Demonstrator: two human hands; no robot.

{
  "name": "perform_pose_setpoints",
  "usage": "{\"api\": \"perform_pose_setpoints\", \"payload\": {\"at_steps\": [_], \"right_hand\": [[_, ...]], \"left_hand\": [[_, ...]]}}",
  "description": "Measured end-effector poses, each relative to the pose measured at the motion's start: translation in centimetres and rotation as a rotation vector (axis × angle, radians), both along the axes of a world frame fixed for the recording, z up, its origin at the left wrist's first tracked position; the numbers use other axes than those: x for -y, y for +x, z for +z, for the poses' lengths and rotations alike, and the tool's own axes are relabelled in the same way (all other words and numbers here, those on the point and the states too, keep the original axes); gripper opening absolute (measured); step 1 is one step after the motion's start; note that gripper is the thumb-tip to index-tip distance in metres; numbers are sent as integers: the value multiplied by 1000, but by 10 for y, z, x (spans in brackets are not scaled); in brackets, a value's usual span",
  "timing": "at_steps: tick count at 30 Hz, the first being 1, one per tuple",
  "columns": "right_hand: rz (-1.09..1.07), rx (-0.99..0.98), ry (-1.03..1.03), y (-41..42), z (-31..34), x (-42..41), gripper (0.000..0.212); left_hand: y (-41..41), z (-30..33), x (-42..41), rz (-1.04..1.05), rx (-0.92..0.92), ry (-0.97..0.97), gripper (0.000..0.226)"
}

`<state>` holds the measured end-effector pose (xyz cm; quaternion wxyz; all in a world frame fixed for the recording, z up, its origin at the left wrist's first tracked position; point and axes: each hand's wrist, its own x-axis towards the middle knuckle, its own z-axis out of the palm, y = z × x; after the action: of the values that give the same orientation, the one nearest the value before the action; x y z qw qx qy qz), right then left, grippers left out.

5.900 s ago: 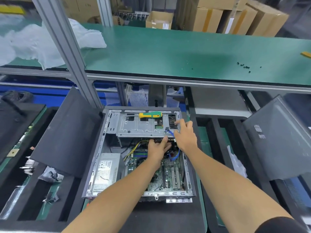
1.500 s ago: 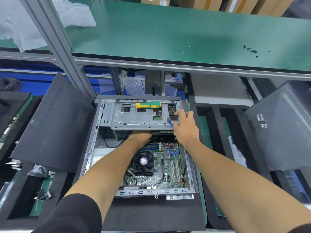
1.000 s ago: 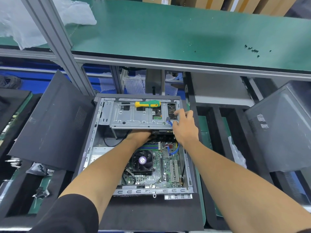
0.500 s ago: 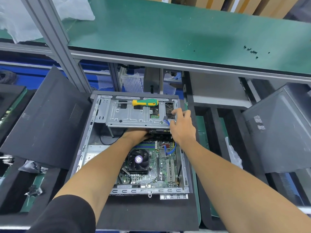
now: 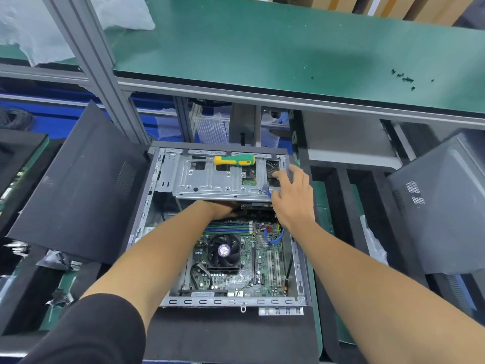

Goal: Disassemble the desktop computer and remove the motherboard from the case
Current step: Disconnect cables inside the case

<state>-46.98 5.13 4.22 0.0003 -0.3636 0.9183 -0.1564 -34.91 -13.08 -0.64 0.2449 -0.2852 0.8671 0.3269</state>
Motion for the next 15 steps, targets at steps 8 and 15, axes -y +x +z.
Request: {"api": "perform_pose_setpoints", "payload": {"at_steps": [8, 15], "right_hand": [[120, 25, 21, -3, -1, 0, 39], [132, 20, 61, -2, -1, 1, 44]], "left_hand": [[3, 0, -2, 164, -67, 193, 47], [2, -2, 0, 19, -69, 129, 39]]}}
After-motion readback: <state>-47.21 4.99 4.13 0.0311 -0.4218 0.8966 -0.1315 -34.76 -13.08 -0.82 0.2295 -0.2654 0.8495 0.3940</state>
